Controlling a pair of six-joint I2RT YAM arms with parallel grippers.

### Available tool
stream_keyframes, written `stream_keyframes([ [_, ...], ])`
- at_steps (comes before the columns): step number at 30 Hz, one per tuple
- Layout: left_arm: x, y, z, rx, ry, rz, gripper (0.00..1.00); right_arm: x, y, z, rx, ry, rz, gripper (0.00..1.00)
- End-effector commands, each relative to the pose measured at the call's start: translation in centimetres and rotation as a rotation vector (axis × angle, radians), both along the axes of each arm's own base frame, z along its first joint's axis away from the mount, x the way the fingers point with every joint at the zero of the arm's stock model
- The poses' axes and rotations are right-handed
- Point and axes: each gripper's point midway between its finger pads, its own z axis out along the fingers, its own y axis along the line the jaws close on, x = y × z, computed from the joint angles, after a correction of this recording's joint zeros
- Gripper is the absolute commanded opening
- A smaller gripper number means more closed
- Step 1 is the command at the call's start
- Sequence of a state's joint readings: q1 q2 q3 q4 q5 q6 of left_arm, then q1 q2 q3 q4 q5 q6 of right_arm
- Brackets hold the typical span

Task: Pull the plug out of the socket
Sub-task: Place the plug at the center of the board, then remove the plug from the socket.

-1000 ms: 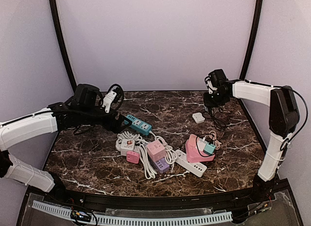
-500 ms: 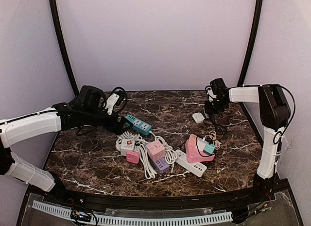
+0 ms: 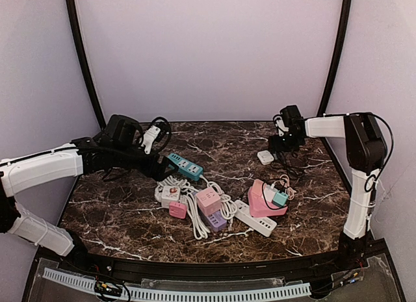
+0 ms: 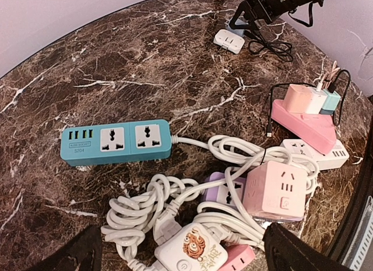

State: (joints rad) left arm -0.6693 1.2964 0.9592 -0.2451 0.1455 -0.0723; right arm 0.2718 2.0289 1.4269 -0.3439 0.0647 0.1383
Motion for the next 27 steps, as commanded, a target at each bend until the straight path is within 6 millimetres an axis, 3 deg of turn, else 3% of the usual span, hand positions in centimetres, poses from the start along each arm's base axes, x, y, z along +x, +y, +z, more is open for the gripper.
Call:
stream_keyframes([
  [1,-0.5,0.4,-0.9,0.009,0.037,0.002,0.96,0.5,-0.4,2.3,0.003,-0.054,-0.010,0.84],
  [6,-0.6,0.4,-0.7,0.006,0.036,0.000,0.96,-0.4,-0.1,5.7,0.035,-0.105,0.007,0.86],
  [12,-0.6,0.2,-1.2,0.007,0.048,-0.004,0.96,-3.8,1.6,12.4,0.063,-0.200,0.068,0.86],
  [19,-0.6,-0.1,-1.9,0.007,0.073,-0.012,0.96,-11.9,7.8,18.2,0.089,-0.255,0.236,0.87],
  [24,-0.7,-0.5,-2.3,-0.003,0.097,-0.022,0.96,-18.4,13.3,19.7,0.196,-0.232,0.343,0.88],
  [27,-0.7,-0.6,-2.5,-0.003,0.104,-0.021,0.96,-21.3,15.4,19.3,0.215,-0.212,0.358,0.89],
])
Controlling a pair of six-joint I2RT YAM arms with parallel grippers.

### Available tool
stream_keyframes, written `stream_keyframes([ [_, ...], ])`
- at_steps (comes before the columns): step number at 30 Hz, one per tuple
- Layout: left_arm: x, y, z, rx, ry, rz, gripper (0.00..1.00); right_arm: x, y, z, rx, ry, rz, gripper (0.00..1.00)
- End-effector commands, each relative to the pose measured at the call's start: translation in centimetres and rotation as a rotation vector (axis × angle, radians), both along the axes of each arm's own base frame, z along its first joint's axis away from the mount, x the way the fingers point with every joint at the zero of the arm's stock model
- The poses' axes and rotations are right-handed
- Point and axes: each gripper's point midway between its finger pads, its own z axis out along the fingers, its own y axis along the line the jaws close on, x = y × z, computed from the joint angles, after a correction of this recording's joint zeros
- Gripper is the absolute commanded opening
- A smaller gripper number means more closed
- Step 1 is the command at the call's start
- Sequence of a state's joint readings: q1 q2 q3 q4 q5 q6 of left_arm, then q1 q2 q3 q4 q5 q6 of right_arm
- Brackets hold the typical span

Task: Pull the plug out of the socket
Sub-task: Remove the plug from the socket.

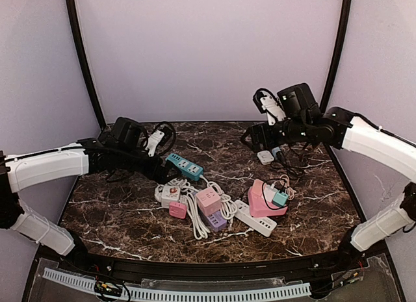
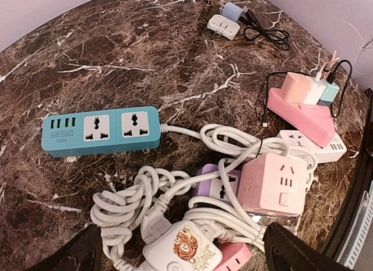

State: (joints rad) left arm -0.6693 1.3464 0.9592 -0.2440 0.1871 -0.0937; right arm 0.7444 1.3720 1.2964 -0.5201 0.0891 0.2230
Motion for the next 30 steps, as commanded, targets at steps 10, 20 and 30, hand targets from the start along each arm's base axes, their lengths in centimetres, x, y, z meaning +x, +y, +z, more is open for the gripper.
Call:
stream_keyframes([
  [10,-0.5,0.1,-0.9,-0.002,0.049,0.001,0.96,-9.9,8.3,-7.0,-0.103,0.169,0.062,0.93],
  [20,-0.5,0.3,-0.8,0.002,0.044,0.006,0.96,-11.6,12.3,-12.0,-0.189,0.243,0.098,0.96],
  [30,-0.7,0.1,-1.0,-0.006,0.060,0.000,0.96,-11.4,13.9,-15.7,-0.239,0.296,0.097,0.97],
])
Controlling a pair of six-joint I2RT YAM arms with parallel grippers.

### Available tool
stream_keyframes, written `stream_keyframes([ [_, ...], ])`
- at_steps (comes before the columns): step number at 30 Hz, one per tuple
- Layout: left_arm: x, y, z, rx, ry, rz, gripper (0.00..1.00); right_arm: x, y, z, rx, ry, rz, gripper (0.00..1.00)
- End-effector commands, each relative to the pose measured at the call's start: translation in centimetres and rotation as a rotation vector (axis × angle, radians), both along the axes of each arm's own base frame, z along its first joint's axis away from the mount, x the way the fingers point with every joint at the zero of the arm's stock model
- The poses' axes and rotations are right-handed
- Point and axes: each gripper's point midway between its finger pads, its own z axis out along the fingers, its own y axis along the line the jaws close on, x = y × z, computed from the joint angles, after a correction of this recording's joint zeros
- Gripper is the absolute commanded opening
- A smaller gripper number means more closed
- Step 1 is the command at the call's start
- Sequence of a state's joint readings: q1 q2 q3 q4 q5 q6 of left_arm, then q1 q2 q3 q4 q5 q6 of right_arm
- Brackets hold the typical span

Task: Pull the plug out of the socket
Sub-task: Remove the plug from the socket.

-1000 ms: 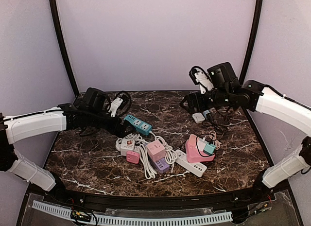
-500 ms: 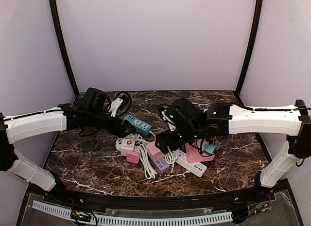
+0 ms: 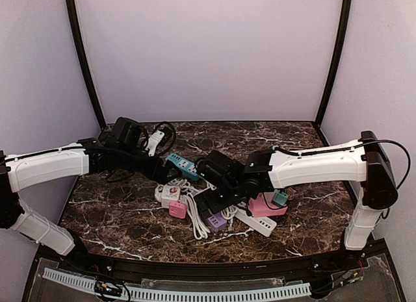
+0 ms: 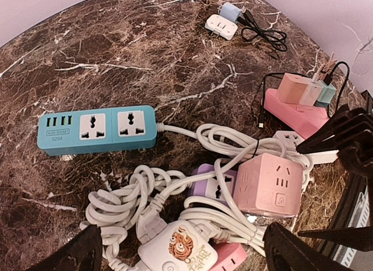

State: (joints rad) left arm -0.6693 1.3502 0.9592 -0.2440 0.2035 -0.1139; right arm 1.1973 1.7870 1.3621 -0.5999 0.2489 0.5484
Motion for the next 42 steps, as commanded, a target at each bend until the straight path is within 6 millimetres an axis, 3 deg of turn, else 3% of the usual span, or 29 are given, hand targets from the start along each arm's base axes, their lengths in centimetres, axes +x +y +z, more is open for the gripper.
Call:
stream_keyframes([
  [1,-0.5,0.3,-0.9,0.010,0.038,-0.002,0.96,0.2,1.5,-0.5,0.010,0.008,-0.004,0.95],
  [15,-0.7,0.1,-1.2,0.005,0.057,-0.009,0.96,1.8,0.9,-2.5,-0.016,0.030,-0.080,0.77],
  [20,-0.7,0.0,-1.3,0.003,0.062,-0.008,0.96,2.2,0.6,-2.7,-0.013,0.032,-0.106,0.59],
  [24,-0.7,0.0,-1.4,0.005,0.063,-0.008,0.96,2.5,-0.1,-2.5,0.004,0.037,-0.140,0.35],
  [27,-0.7,0.0,-1.5,0.005,0.068,-0.009,0.96,2.6,-0.4,-2.4,0.040,0.052,-0.151,0.24],
  [37,-0.7,0.0,-1.7,0.007,0.072,-0.010,0.95,2.5,-0.3,-1.4,0.178,0.095,-0.147,0.00],
  [42,-0.8,-0.2,-1.9,0.006,0.081,-0.014,0.95,2.4,-0.3,-0.5,0.218,0.078,-0.135,0.00],
])
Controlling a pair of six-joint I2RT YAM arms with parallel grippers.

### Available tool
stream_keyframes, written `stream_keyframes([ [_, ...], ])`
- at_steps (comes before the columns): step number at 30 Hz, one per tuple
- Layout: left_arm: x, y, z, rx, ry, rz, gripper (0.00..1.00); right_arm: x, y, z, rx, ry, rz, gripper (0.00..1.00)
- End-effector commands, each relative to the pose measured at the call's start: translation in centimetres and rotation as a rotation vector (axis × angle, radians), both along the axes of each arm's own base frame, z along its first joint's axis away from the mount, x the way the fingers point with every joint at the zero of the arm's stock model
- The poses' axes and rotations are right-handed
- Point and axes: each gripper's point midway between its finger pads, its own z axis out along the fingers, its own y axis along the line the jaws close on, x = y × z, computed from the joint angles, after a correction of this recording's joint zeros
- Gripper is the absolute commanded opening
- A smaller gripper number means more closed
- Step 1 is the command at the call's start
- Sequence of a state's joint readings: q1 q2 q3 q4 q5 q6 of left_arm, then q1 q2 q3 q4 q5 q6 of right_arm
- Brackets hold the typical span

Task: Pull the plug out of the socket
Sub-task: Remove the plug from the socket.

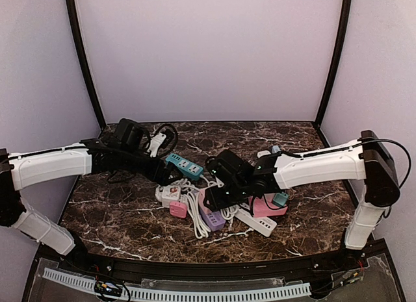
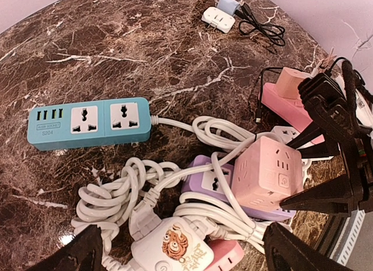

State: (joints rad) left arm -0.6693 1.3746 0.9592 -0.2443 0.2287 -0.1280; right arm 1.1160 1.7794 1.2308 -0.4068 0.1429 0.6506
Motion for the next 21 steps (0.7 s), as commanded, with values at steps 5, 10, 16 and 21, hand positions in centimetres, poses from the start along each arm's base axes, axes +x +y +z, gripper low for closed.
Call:
stream_keyframes([
  [5,-0.57,0.11,-1.25,0.009,0.051,-0.009,0.95,0.71,0.07,1.66,0.012,-0.065,-0.028,0.00],
  [10,-0.61,0.04,-1.53,0.012,0.060,-0.010,0.94,0.55,-0.03,1.25,-0.118,-0.126,-0.041,0.00],
  [16,-0.55,-0.01,-1.74,0.015,0.066,-0.010,0.93,0.43,-0.30,1.13,-0.218,-0.170,-0.049,0.00],
  [21,-0.52,-0.09,-1.95,0.018,0.070,-0.012,0.93,0.49,-0.49,1.56,-0.231,-0.186,-0.057,0.00],
])
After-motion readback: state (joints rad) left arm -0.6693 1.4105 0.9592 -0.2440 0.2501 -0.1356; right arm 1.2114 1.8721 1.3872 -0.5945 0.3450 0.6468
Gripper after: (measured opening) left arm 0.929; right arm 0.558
